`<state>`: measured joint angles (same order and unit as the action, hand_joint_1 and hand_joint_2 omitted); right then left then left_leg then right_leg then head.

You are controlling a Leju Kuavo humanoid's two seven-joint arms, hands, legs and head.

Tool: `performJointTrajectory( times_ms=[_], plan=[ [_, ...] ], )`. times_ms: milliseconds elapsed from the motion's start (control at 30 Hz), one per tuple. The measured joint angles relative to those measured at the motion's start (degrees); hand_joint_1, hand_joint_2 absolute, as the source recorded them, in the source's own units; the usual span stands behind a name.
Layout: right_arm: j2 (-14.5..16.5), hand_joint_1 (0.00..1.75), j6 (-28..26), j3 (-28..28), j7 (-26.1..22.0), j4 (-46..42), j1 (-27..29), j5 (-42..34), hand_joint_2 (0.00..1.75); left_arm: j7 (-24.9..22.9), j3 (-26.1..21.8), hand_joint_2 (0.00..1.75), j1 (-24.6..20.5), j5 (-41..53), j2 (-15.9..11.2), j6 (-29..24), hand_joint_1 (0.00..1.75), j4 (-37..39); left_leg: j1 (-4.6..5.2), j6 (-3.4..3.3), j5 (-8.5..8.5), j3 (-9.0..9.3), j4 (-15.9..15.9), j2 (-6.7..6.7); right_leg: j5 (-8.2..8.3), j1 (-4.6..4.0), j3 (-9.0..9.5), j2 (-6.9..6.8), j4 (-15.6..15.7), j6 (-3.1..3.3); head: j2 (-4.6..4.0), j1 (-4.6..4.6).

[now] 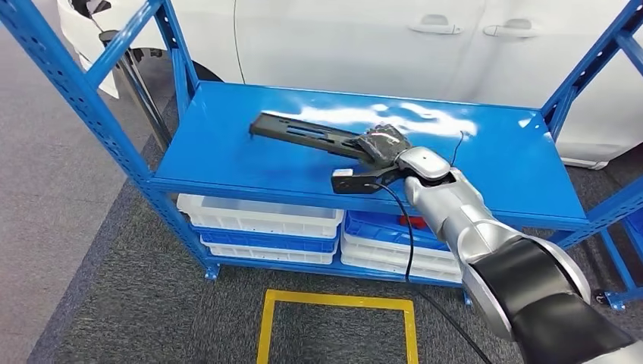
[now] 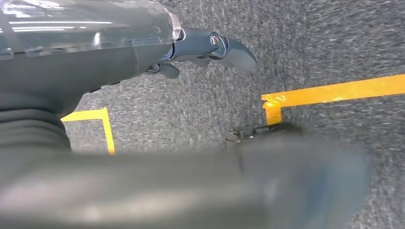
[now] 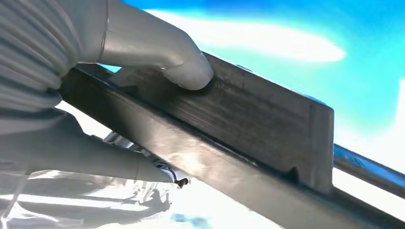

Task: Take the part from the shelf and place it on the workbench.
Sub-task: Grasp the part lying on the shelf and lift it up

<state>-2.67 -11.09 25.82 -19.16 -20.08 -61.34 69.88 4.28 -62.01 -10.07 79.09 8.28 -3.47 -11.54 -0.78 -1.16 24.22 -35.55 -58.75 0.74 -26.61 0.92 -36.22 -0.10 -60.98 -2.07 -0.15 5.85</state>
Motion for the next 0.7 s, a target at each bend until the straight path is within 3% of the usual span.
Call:
performJointTrajectory(
  times_ms=[100,133,167,200,267,333,400,500,600,633,667,700],
  plan=[
    [0.0,1.75,6.58,-4.21,-7.87,-9.07,1.06,-16.22,1.75,1.63,-0.27,1.75,-0.03,-0.48,-0.01,-0.41,0.0,0.0,0.13,-0.48,0.08,0.16,0.06,0.03,-4.7,-0.09,-4.92,0.05,-10.4,0.05,0.0,-0.01],
    [0.0,1.75,10.49,-5.09,-8.31,-14.15,1.97,-22.78,1.75,2.26,-0.44,1.75,0.07,-0.78,-0.04,-0.62,0.0,0.0,0.19,-0.59,0.19,0.27,0.04,0.03,-5.28,-0.11,-6.34,0.06,-13.09,0.08,0.0,-0.02],
    [0.02,1.75,14.39,-5.59,-7.72,-19.88,2.88,-29.6,1.75,2.95,-0.66,1.75,0.22,-1.11,-0.08,-0.91,0.0,0.0,0.23,-0.67,0.35,0.44,0.01,0.03,-4.76,-0.12,-6.9,0.07,-13.81,0.13,0.0,-0.02],
    [0.05,1.75,17.91,-5.85,-6.45,-25.66,3.61,-36.35,1.75,3.68,-0.91,1.75,0.42,-1.52,-0.12,-1.29,0.0,0.0,0.26,-0.68,0.54,0.67,-0.02,0.04,-3.22,-0.13,-6.43,0.07,-12.32,0.24,0.0,-0.02],
    [0.17,1.75,23.14,-5.93,-3.19,-36.6,4.69,-48.85,1.75,5.22,-1.44,1.75,0.88,-2.46,-0.16,-2.34,0.0,0.0,0.36,-0.47,1.02,1.16,-0.07,0.06,1.14,-0.29,-3.49,0.04,-5.05,0.68,0.0,-0.02],
    [0.4,1.75,26.29,-5.97,-0.08,-45.96,5.6,-59.66,1.75,6.63,-2.04,1.75,1.36,-3.43,-0.18,-3.57,0.0,0.0,0.56,0.0,1.4,1.27,-0.17,0.02,3.11,-0.66,-1.23,0.11,0.68,1.22,0.0,-0.01],
    [0.61,1.75,28.45,-6.09,2.55,-52.99,6.73,-68.99,1.75,7.9,-2.69,1.75,1.74,-4.3,-0.21,-4.66,0.0,0.0,0.59,0.56,1.62,1.29,-0.07,-0.21,2.79,-0.95,-0.8,0.42,2.05,1.63,0.0,0.0],
    [-0.08,1.75,30.11,-6.34,4.86,-60.39,8.94,-79.13,1.75,9.75,-3.53,1.75,2.0,-5.38,-0.25,-5.82,0.0,0.0,0.57,1.38,3.23,0.8,-1.79,-0.8,2.82,-0.5,0.02,0.7,2.92,2.33,0.0,0.0],
    [-2.2,1.75,31.01,-6.16,5.95,-65.53,11.8,-86.72,1.75,12.4,-4.21,1.75,2.13,-6.12,-0.26,-5.77,0.0,0.0,0.45,1.78,7.96,-3.87,-11.95,-0.96,2.71,-0.45,0.62,0.7,3.18,2.83,0.0,0.01],
    [-2.98,1.75,31.11,-6.0,6.19,-67.01,13.29,-88.84,1.75,13.53,-4.32,1.75,2.17,-6.29,-0.26,-5.45,0.0,0.0,0.39,1.86,8.83,-5.48,-15.08,-0.96,2.64,-0.49,0.72,0.7,3.16,2.88,0.0,0.01],
    [-3.71,1.75,31.1,-5.82,6.33,-68.3,14.93,-90.37,1.75,14.55,-4.4,1.75,2.18,-6.44,-0.26,-5.1,0.0,0.0,0.34,1.91,8.69,-6.25,-16.36,-0.96,2.56,-0.52,0.81,0.73,3.12,2.89,0.0,0.01],
    [-4.46,1.75,31.07,-5.59,6.35,-69.52,16.56,-91.46,1.75,15.4,-4.47,1.75,2.16,-6.58,-0.26,-4.81,0.0,0.0,0.29,1.91,7.45,-5.91,-15.32,-0.96,2.46,-0.53,0.89,0.77,3.04,2.84,0.0,0.01]
  ],
)
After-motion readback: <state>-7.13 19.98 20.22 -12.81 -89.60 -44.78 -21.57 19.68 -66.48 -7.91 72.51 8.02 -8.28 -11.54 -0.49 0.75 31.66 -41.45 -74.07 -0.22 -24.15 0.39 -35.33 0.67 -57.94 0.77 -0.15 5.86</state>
